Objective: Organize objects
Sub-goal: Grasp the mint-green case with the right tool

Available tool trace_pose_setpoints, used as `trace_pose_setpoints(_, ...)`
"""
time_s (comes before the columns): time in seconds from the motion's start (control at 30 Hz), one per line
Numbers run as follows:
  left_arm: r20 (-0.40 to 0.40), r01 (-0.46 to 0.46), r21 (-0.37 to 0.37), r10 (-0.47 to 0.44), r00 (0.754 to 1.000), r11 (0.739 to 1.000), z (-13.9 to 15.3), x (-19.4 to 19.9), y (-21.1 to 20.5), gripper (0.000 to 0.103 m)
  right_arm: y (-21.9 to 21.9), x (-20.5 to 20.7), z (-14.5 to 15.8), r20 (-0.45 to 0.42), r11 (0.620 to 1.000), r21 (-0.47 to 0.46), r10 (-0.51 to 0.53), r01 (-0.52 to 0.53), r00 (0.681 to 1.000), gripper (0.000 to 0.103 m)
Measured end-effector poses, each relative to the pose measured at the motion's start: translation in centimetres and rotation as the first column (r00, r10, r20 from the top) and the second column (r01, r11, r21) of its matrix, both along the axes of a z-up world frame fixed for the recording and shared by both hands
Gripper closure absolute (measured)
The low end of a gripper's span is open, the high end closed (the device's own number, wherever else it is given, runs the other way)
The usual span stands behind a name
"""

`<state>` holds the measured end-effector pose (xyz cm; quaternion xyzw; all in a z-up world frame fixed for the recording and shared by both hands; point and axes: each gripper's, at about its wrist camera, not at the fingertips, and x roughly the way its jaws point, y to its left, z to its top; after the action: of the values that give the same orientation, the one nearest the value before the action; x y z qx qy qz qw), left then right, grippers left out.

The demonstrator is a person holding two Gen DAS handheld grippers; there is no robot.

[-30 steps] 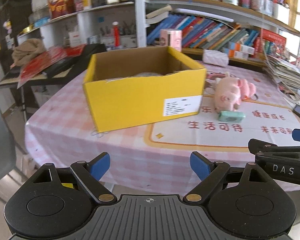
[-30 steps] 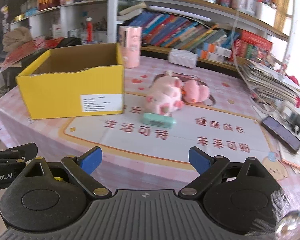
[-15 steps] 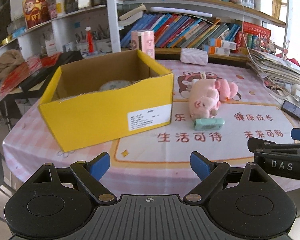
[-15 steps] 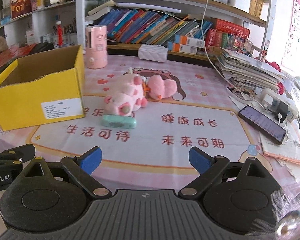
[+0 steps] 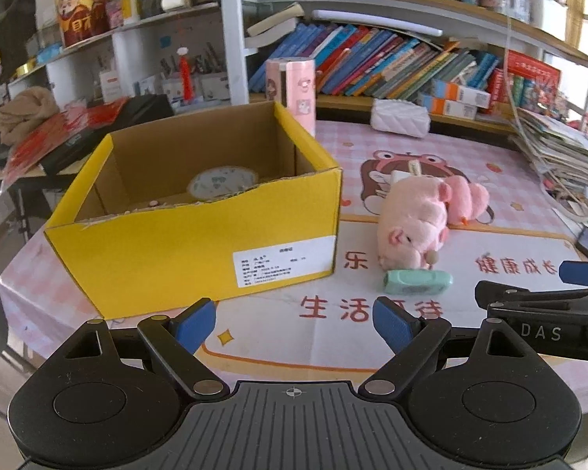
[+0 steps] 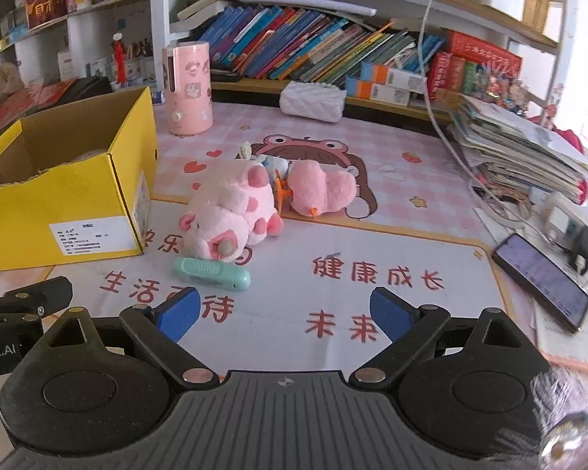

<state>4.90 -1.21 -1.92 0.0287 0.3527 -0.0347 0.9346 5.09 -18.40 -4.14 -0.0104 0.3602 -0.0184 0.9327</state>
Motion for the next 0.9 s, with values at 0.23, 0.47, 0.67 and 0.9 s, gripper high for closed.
trace_pose_setpoints(0.23, 0.002, -0.064, 0.007, 0.064, 0.998, 0.998, 0.1, 0.9, 0.3, 0.014, 0.1, 2.7, -1.2, -0.049, 0.998, 0.024, 0.053, -0.051, 0.997, 0.011)
trace_pose_setpoints(0.47, 0.000, -0.114, 0.025, 0.114, 0.993, 0.993, 0.2, 1.2, 1.4, 0.014, 0.9, 4.8, -2.4, -0.076, 0.994, 0.065, 0.087, -0.082, 0.993, 0.012)
trace_pose_setpoints(0.67, 0.000, -0.141, 0.046, 0.141, 0.990, 0.989, 0.4, 1.1, 2.4, 0.014, 2.0, 6.0, -3.4, -0.100, 0.993, 0.078, 0.095, -0.087, 0.991, 0.012)
trace_pose_setpoints(0.9, -0.008, -0.139, 0.054, 0.140, 0.990, 0.989, 0.2, 1.0, 3.3, 0.014, 2.9, 6.6, -4.3, -0.096, 0.996, 0.077, 0.055, -0.048, 0.994, 0.012)
